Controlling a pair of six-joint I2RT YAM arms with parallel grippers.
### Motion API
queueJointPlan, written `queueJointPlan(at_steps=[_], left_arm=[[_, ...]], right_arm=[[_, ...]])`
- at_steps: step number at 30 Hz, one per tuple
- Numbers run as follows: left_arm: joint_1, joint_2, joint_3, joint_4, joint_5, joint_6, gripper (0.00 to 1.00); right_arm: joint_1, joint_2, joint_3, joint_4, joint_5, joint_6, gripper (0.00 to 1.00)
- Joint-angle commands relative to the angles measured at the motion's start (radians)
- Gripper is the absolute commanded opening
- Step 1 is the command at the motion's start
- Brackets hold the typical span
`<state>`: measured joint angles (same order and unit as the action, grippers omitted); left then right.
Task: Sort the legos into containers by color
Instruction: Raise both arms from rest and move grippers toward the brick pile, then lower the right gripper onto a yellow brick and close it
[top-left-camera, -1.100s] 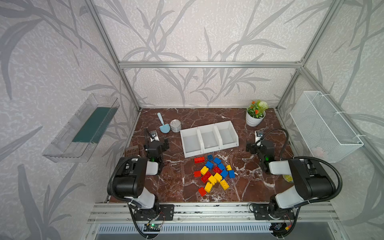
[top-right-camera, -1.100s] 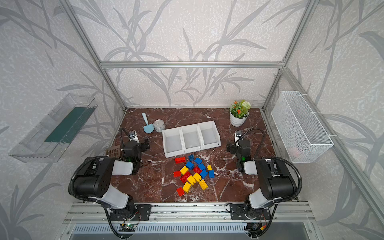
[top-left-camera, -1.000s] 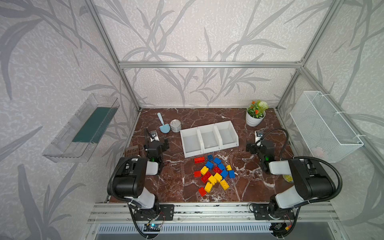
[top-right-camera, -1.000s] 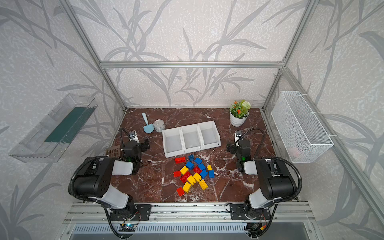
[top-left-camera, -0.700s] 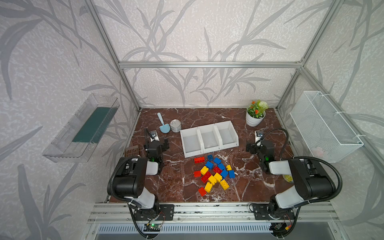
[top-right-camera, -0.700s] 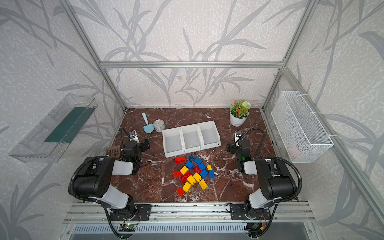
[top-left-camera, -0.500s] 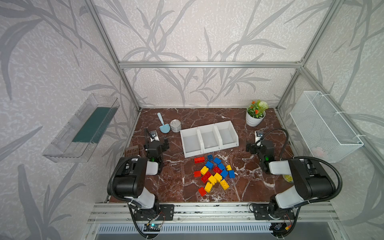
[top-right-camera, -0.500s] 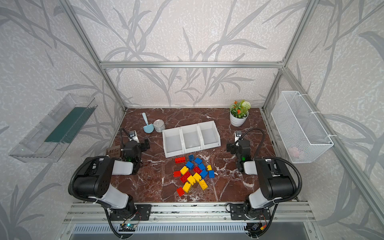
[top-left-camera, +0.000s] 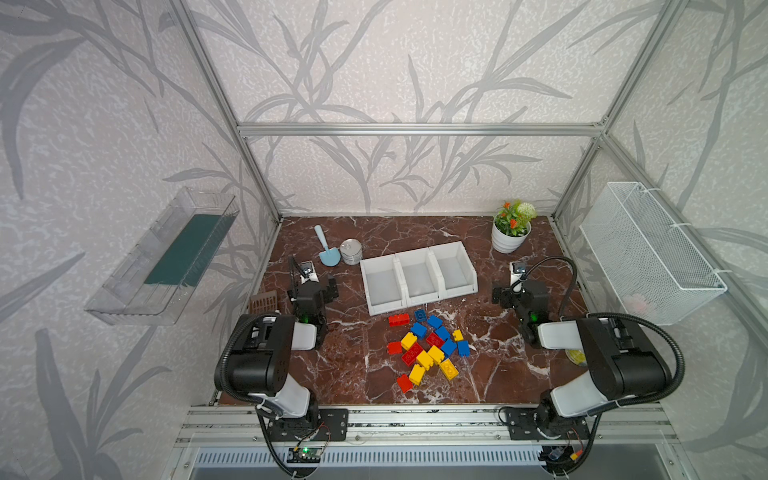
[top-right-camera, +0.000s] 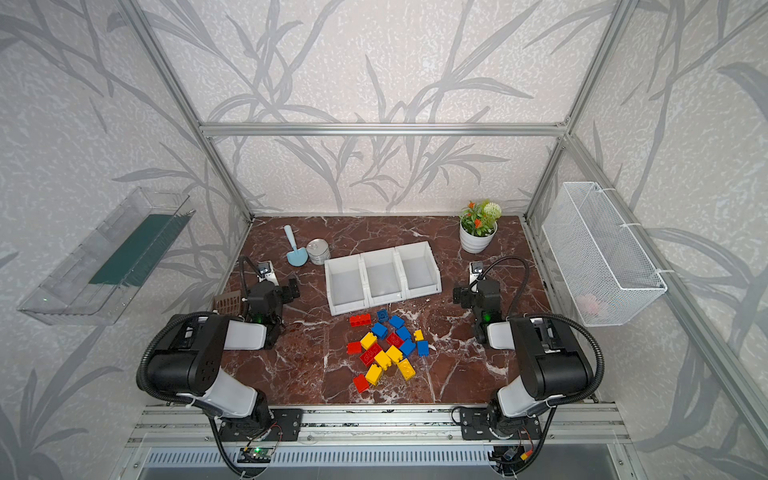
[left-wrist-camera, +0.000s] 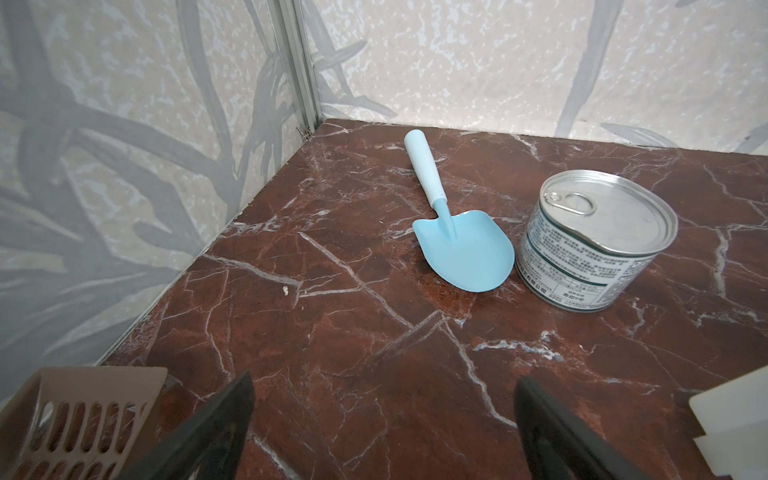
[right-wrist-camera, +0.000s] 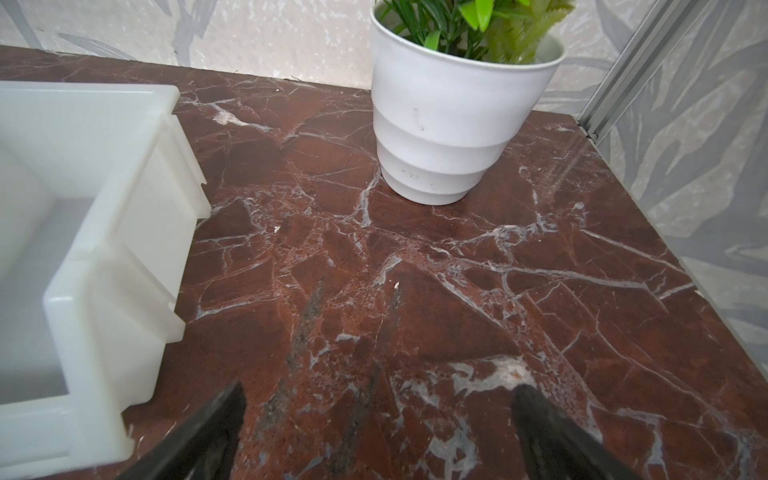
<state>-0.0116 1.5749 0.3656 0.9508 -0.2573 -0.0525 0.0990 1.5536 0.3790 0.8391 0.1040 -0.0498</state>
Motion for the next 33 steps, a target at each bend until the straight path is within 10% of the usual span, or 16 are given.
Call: queueJointPlan(at_steps=[1,9,13,20,33], left_arm=[[0.002,-0.003,0.007,0.011,-0.005,0.005,0.99],[0.001,-0.034,0.019,-0.022,0.028,0.019,0.97],[-0.03,-0.265,0.215,-0.594,0.127,0.032,0.94],[-0.1,-0.44,0.33,-0.926,0.347,-0.044,0.91],[-0.295,-0.479,0.268,-1.109,0.389,-0.209,0.84]], right_arm=[[0.002,-0.018,0.021,0.003,0.006,0.005,0.99],[0.004,-0.051,0.009,0.048,-0.001,-0.01,0.99],[0.032,-0.308,0.216,-0.659,-0.145,0.009,1.0],[0.319,-0.588,0.304,-1.041,-0.074,0.078,1.0],[0.878,-0.41,0.328,-1.393,0.112,0.506,0.94]])
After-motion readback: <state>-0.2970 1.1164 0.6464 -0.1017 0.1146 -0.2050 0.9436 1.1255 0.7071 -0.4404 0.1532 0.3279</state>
